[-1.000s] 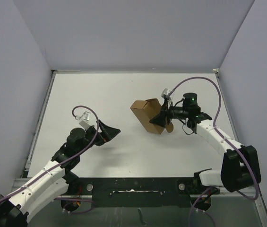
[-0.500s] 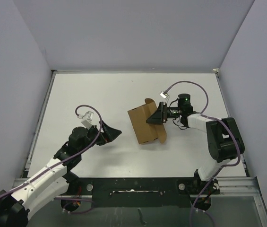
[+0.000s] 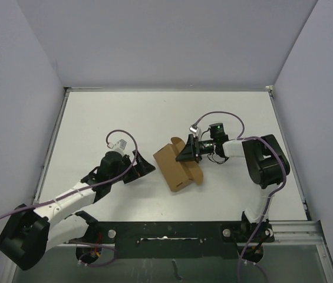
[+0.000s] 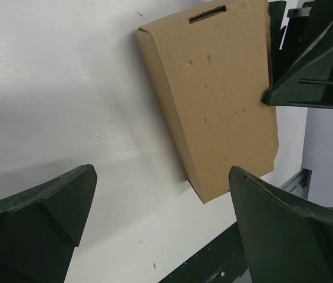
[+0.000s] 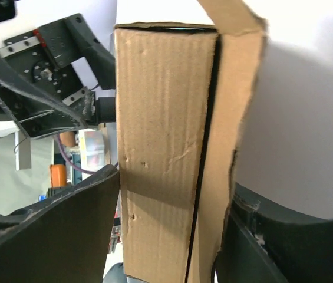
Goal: Fold the paper box
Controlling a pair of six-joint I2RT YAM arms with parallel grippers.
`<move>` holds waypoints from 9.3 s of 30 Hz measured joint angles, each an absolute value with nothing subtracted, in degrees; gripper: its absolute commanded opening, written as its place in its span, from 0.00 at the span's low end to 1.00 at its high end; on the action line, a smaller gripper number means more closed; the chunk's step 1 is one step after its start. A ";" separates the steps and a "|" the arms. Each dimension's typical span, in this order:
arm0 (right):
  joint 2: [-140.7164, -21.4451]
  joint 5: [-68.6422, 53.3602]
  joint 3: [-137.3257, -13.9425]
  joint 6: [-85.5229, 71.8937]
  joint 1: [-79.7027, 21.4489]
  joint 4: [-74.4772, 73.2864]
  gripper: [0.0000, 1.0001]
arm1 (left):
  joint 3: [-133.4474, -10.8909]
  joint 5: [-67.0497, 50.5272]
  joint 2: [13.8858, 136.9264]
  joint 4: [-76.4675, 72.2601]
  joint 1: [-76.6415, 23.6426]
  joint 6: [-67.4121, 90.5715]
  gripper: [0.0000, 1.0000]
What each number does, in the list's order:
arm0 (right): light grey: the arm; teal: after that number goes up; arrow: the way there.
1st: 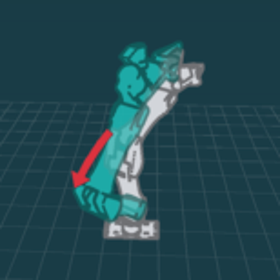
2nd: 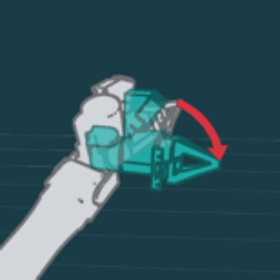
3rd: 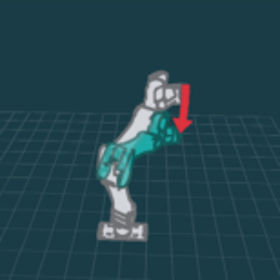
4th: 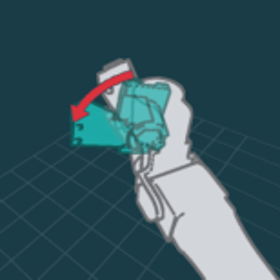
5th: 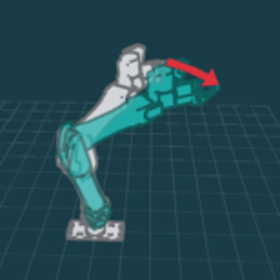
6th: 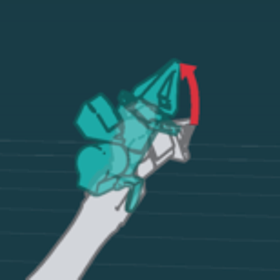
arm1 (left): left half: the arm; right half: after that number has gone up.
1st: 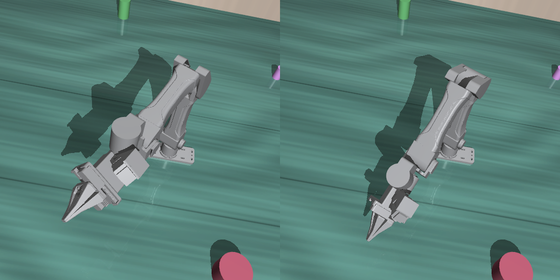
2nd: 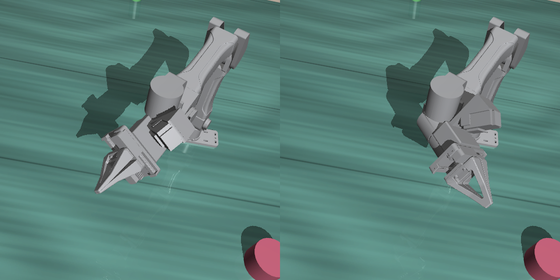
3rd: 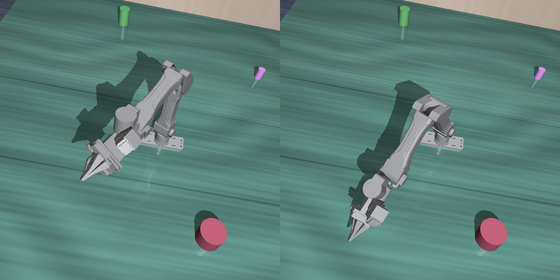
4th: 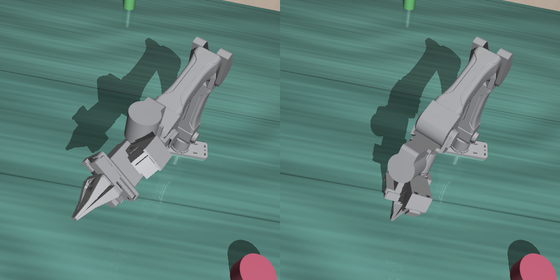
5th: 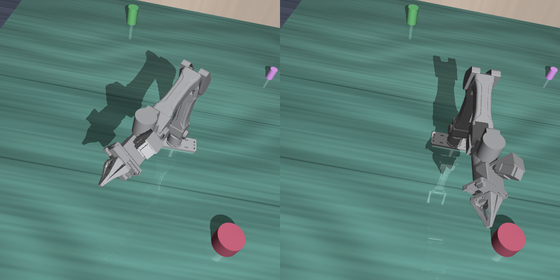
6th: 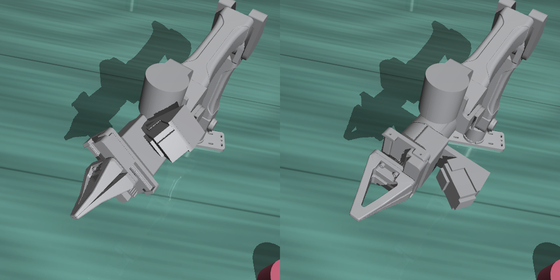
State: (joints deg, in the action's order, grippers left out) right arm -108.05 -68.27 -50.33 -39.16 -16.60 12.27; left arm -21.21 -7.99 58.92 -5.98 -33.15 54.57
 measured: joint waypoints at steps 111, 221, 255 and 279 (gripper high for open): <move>-98.06 -32.14 -54.76 48.25 -36.07 -24.95 0.02 | -36.16 -14.44 86.59 -7.60 -36.62 40.42 0.62; -83.64 -36.42 -43.16 60.29 -36.40 -27.44 0.03 | -32.10 -21.04 90.89 -20.91 -32.86 47.29 0.61; -88.84 -34.28 -52.53 49.43 -40.69 -34.00 0.15 | -33.12 -21.19 90.87 -18.85 -32.14 46.87 0.63; -88.82 -39.59 -54.08 52.01 -36.42 -35.22 0.26 | -38.30 -22.24 85.80 -1.41 -29.67 39.59 0.75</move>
State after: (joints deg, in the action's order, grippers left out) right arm -88.82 -39.59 -54.08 52.01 -36.42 -35.22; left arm -38.30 -22.24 85.80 -1.41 -29.67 39.59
